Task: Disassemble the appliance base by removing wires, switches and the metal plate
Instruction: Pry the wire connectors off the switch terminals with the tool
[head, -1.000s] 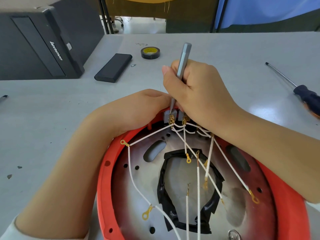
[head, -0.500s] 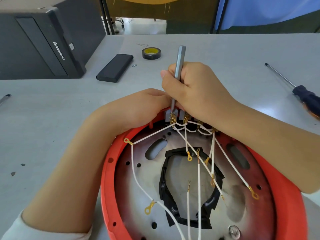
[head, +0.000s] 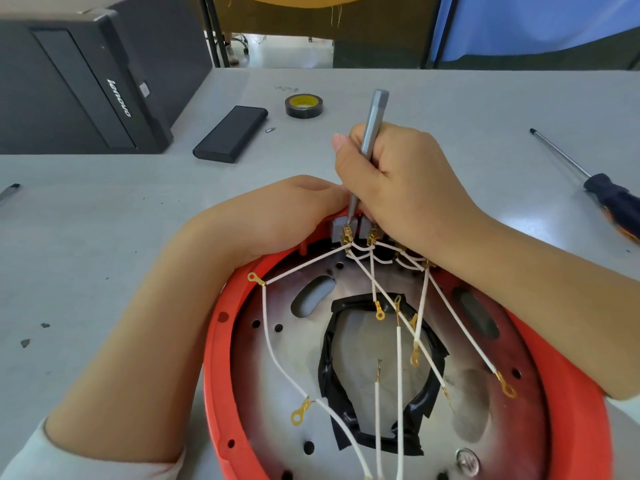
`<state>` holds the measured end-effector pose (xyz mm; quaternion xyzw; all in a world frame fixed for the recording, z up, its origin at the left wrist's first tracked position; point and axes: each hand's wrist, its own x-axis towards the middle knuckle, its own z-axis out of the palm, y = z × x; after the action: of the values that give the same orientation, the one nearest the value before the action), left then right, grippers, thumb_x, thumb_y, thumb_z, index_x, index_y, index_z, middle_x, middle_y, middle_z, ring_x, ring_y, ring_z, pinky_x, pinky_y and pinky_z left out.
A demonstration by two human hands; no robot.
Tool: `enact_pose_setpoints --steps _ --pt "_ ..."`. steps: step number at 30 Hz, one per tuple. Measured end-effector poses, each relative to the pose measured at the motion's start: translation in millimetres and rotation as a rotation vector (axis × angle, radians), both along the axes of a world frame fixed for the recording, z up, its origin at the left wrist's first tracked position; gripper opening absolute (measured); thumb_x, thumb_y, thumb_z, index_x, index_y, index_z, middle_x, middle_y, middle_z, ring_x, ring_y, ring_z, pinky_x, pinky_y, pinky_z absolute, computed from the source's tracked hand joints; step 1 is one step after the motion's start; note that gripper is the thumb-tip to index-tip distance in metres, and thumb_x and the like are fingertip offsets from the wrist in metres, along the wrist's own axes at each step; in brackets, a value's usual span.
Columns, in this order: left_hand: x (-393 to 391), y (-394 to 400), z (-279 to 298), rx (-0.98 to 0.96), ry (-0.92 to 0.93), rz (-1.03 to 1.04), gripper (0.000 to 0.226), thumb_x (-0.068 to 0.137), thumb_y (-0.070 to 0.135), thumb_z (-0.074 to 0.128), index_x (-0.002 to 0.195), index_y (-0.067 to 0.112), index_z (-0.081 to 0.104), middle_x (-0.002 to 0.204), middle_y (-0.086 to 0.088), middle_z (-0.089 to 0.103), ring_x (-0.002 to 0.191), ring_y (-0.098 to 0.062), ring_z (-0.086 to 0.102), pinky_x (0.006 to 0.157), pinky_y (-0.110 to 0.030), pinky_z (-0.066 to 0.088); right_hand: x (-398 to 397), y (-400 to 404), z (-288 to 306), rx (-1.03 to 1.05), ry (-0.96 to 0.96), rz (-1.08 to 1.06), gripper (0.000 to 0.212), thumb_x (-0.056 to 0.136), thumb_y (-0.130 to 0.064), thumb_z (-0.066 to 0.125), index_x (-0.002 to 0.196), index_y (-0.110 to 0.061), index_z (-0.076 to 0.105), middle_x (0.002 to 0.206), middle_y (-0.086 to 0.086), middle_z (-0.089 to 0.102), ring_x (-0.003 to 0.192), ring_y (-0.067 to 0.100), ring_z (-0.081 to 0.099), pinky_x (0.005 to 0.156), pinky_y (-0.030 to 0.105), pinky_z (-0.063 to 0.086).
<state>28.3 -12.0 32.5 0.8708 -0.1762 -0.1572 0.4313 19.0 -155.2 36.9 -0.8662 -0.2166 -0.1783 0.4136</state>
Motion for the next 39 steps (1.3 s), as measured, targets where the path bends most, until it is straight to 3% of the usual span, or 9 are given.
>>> enact_pose_setpoints --steps 3,8,14,19,22,25,28,31,39 --pt "-0.6 -1.1 1.0 -0.017 0.006 0.009 0.037 0.099 0.029 0.040 0.079 0.028 0.071 0.089 0.014 0.069 0.090 -0.006 0.061 0.078 -0.015 0.045 3.6 2.5 2.3 -0.027 0.049 -0.022 0.042 0.098 -0.024 0.046 0.063 -0.001 0.048 0.055 0.018 0.049 0.053 0.026 0.047 0.056 0.040 0.040" --pt "-1.5 -2.6 1.8 -0.011 0.016 0.023 0.035 0.099 0.024 0.040 0.080 0.022 0.069 0.089 0.008 0.068 0.084 -0.011 0.062 0.075 -0.016 0.046 4.5 4.5 2.9 -0.064 0.036 -0.048 0.043 0.096 -0.023 0.046 0.055 -0.016 0.039 0.048 0.001 0.039 0.048 0.014 0.040 0.053 0.032 0.036" --pt "-4.3 -0.5 2.4 0.051 -0.011 -0.008 0.047 0.099 0.046 0.037 0.094 0.011 0.068 0.099 -0.015 0.068 0.096 -0.031 0.062 0.092 -0.047 0.048 -3.8 -6.3 11.4 0.227 0.057 0.016 0.025 0.096 -0.021 0.052 0.071 -0.019 0.049 0.048 -0.007 0.053 0.041 0.002 0.053 0.043 0.009 0.038" --pt "-5.4 6.3 7.2 -0.052 0.044 0.050 0.029 0.098 0.040 0.044 0.096 0.029 0.072 0.090 0.011 0.073 0.087 -0.004 0.067 0.091 -0.028 0.047 -0.3 -14.1 32.2 0.251 0.292 0.051 0.029 0.088 -0.028 0.065 0.067 -0.017 0.049 0.041 0.002 0.055 0.031 0.012 0.044 0.032 0.016 0.033" --pt "-5.1 12.3 10.5 0.048 0.028 0.022 0.030 0.098 0.043 0.043 0.103 0.031 0.070 0.097 0.009 0.072 0.095 -0.011 0.066 0.097 -0.035 0.047 5.6 -7.9 33.1 0.179 0.357 0.033 0.035 0.088 -0.021 0.063 0.060 -0.012 0.045 0.036 -0.002 0.042 0.029 0.008 0.036 0.032 0.015 0.030" --pt "-7.5 10.1 8.8 0.112 0.047 0.020 0.037 0.098 0.046 0.037 0.108 0.027 0.067 0.107 0.002 0.069 0.102 -0.017 0.063 0.098 -0.036 0.045 12.2 3.2 26.6 0.249 0.424 0.042 0.026 0.091 -0.010 0.051 0.067 -0.010 0.042 0.050 0.009 0.032 0.032 0.008 0.029 0.034 0.015 0.025" --pt "-6.8 4.9 4.0 0.131 0.016 0.040 0.046 0.099 0.047 0.031 0.113 0.018 0.064 0.116 -0.005 0.066 0.109 -0.021 0.060 0.101 -0.037 0.041 14.2 10.1 17.5 0.258 0.306 0.019 0.035 0.096 -0.015 0.046 0.061 -0.009 0.039 0.054 0.011 0.032 0.039 0.010 0.030 0.041 0.025 0.027" --pt "-4.2 5.1 1.2 0.102 0.008 0.062 0.047 0.098 0.050 0.030 0.110 0.022 0.067 0.115 -0.002 0.067 0.109 -0.018 0.060 0.102 -0.031 0.040 13.0 11.6 12.6 0.213 0.122 -0.018 0.044 0.100 -0.023 0.043 0.065 0.004 0.046 0.058 0.025 0.041 0.052 0.030 0.040 0.052 0.039 0.036" --pt "1.4 4.6 -3.0 0.105 -0.016 0.067 0.048 0.098 0.049 0.031 0.109 0.020 0.067 0.115 -0.003 0.067 0.108 -0.018 0.059 0.093 -0.013 0.033 21.4 11.1 8.4 0.093 0.124 -0.011 0.045 0.101 -0.023 0.038 0.069 0.006 0.051 0.069 0.032 0.048 0.059 0.029 0.045 0.055 0.034 0.039"
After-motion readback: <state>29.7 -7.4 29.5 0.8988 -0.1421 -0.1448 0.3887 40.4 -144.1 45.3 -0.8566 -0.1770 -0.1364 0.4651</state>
